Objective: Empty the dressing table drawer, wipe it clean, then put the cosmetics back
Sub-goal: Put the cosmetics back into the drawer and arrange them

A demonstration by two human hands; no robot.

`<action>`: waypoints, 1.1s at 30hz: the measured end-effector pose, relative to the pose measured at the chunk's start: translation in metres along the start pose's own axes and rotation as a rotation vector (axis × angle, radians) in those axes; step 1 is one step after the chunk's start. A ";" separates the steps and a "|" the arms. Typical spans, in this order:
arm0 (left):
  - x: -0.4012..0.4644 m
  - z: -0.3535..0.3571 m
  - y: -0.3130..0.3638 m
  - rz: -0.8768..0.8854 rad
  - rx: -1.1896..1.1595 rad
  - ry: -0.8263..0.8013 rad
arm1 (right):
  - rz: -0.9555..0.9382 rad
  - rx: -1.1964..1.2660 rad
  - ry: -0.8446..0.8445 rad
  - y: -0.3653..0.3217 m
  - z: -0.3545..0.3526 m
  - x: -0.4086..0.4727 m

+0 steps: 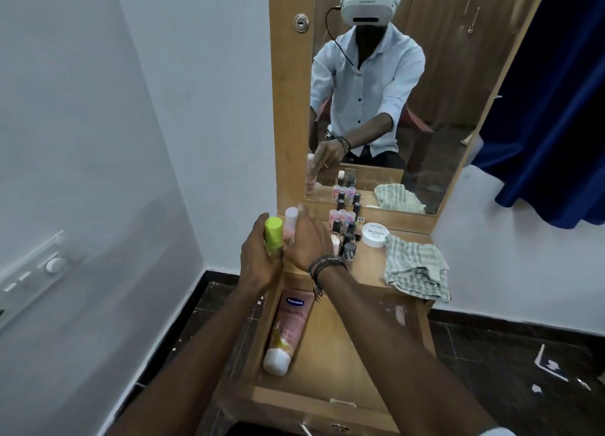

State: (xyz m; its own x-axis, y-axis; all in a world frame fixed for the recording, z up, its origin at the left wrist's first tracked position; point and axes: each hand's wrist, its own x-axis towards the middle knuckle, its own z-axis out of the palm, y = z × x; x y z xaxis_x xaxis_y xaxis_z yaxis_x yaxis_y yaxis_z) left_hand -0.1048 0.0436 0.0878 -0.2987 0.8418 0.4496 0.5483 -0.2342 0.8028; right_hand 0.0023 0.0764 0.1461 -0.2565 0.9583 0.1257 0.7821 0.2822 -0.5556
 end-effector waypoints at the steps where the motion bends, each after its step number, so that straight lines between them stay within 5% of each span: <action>1: 0.001 0.000 -0.001 0.010 0.010 0.005 | 0.006 0.019 0.028 0.002 0.003 0.002; 10: -0.037 -0.013 0.003 -0.045 -0.111 -0.094 | -0.176 0.182 0.203 0.041 -0.022 -0.051; 21: -0.080 0.011 -0.002 0.084 -0.023 -0.451 | -0.181 0.146 -0.073 0.131 -0.003 -0.119; 33: -0.082 0.050 -0.006 0.170 0.642 -0.644 | -0.083 -0.191 -0.191 0.145 0.046 -0.096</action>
State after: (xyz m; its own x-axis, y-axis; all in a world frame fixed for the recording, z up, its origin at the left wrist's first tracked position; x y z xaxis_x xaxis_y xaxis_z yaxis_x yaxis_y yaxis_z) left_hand -0.0448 0.0003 0.0266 0.2120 0.9737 0.0830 0.9302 -0.2271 0.2884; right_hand 0.1146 0.0238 0.0156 -0.4126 0.9109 -0.0031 0.8419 0.3800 -0.3830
